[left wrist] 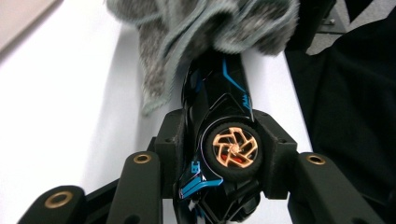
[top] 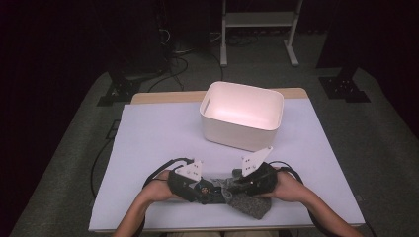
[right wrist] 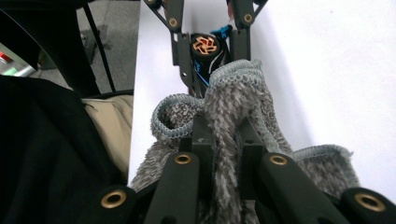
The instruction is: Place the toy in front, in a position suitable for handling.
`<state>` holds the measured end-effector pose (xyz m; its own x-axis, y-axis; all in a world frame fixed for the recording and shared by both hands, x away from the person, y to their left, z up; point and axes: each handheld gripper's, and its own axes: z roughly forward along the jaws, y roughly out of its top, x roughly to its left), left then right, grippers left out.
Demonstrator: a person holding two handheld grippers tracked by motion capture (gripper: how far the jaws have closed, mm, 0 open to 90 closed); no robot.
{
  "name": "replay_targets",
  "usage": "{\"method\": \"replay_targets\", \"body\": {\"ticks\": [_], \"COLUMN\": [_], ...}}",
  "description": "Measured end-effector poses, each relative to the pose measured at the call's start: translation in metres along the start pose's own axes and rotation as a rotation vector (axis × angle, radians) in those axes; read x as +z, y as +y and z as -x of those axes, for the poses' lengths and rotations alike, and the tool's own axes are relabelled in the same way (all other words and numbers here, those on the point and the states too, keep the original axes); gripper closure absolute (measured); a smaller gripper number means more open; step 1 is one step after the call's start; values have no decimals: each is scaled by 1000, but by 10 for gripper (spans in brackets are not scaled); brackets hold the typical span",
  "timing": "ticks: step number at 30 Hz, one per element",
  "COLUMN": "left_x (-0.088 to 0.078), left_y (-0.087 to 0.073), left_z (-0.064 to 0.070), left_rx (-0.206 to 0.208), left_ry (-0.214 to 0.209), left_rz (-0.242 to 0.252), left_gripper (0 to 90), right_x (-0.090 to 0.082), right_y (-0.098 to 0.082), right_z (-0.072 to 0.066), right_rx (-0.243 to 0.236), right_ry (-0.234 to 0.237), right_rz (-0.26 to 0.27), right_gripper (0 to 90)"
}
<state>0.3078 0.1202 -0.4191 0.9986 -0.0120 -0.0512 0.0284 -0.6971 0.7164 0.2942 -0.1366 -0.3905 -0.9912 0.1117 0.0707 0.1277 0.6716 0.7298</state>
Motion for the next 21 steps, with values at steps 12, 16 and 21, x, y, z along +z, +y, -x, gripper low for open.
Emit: {"method": "replay_targets", "body": {"ticks": [12,16,21], "left_x": [-11,-11,-11], "left_y": [-27,-25,-27], "left_z": [2,3,5], "left_rx": [-112,-93,-78], "left_ry": [2,8,17], "left_rz": [49,33,44], "left_gripper": [558,566,566], "right_x": [5,14,29], "right_y": [10,22,35], "right_z": [-11,-10,-10], "right_rx": [-61,-80,-114], "right_ry": [-26,-8,17], "right_rz": [-52,-61,-71], "right_gripper": [813,813,813]}}
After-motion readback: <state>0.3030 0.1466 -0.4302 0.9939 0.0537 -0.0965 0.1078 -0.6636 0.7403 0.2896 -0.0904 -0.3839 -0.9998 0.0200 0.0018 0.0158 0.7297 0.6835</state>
